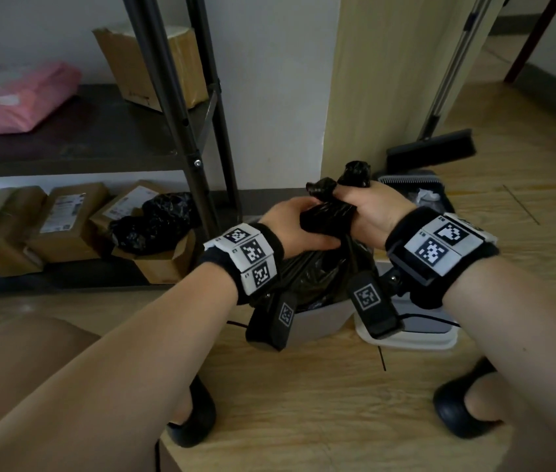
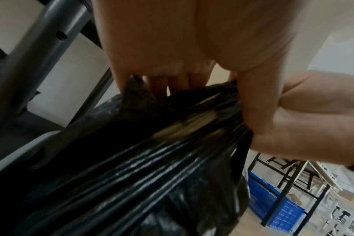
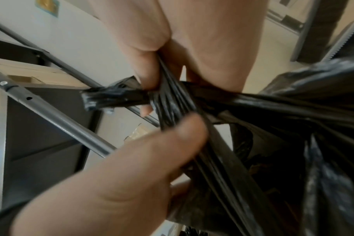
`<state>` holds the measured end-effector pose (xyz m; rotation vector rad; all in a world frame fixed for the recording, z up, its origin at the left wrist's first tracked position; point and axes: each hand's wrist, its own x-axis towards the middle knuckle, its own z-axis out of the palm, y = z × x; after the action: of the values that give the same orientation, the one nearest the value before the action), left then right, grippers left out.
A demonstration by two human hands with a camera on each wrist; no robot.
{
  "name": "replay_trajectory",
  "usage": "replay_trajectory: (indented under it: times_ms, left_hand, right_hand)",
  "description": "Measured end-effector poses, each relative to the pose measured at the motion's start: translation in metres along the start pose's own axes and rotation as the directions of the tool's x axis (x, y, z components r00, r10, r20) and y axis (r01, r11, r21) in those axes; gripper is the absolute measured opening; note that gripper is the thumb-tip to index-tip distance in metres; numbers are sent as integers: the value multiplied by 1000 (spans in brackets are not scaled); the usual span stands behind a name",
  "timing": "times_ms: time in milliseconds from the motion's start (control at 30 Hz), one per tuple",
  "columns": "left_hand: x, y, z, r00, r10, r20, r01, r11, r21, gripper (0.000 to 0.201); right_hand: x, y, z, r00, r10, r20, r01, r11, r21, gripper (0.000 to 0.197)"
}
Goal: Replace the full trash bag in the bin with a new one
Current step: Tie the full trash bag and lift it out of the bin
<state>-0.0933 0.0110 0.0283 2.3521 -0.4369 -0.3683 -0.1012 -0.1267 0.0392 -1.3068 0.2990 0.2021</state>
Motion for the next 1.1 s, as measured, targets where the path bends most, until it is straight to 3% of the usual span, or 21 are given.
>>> replay_trajectory:
  times_ms: [100, 133, 267, 333, 433, 600, 667, 733, 833, 900, 967, 1033, 1100]
  left_hand:
    - [3, -2, 6, 999, -28, -39, 25, 997, -73, 18]
    - [5, -3, 5, 997, -43, -67, 36, 993, -110, 16]
    - [13, -5, -2, 993, -58, -104, 37, 982, -187, 26]
    - [17, -7, -6, 994, -73, -82, 55, 979, -194, 30]
    - [19, -11, -6, 992, -100, -76, 78, 965, -251, 29]
    - [15, -14, -12, 992, -122, -17, 111, 941, -320, 22]
    - [16, -15, -12, 994, -101, -33, 86, 952, -295, 29]
    - [13, -12, -10, 993, -110, -30, 95, 942, -321, 35]
    - [12, -14, -6, 992, -124, 11, 120, 927, -356, 36]
    - [12, -17, -5, 995, -95, 39, 102, 893, -438, 39]
    - [10, -17, -8, 999, -53, -13, 41, 895, -444, 36]
    - [12, -22, -13, 991, -22, -135, -25, 943, -331, 29]
    - [13, -27, -17, 977, -40, -210, -25, 954, -299, 24]
  right_hand:
    - [1, 0, -2, 999, 3, 50, -3, 1000, -2, 17]
    - [2, 1, -4, 998, 1, 66, -1, 1000, -2, 15]
    - [4, 2, -12, 993, -18, 120, 37, 988, -151, 13]
    - [4, 4, -15, 984, -55, 171, 114, 929, -351, 9]
    - [0, 4, -14, 965, -155, 214, 263, 634, -727, 15]
    - [-2, 10, -6, 912, -369, 182, 276, 220, -936, 18]
    - [-2, 18, -3, 868, -461, 183, 270, 130, -954, 10]
    - [-1, 25, -2, 826, -537, 169, 288, 145, -946, 6]
    - [4, 29, 1, 780, -618, 94, 310, 252, -917, 17]
    - [6, 30, 2, 755, -652, 71, 331, 284, -900, 11]
    - [7, 30, 0, 741, -669, 61, 336, 290, -896, 12]
    - [6, 27, -5, 744, -668, 10, 301, 322, -898, 15]
    - [6, 23, -11, 768, -637, -67, 256, 400, -880, 19]
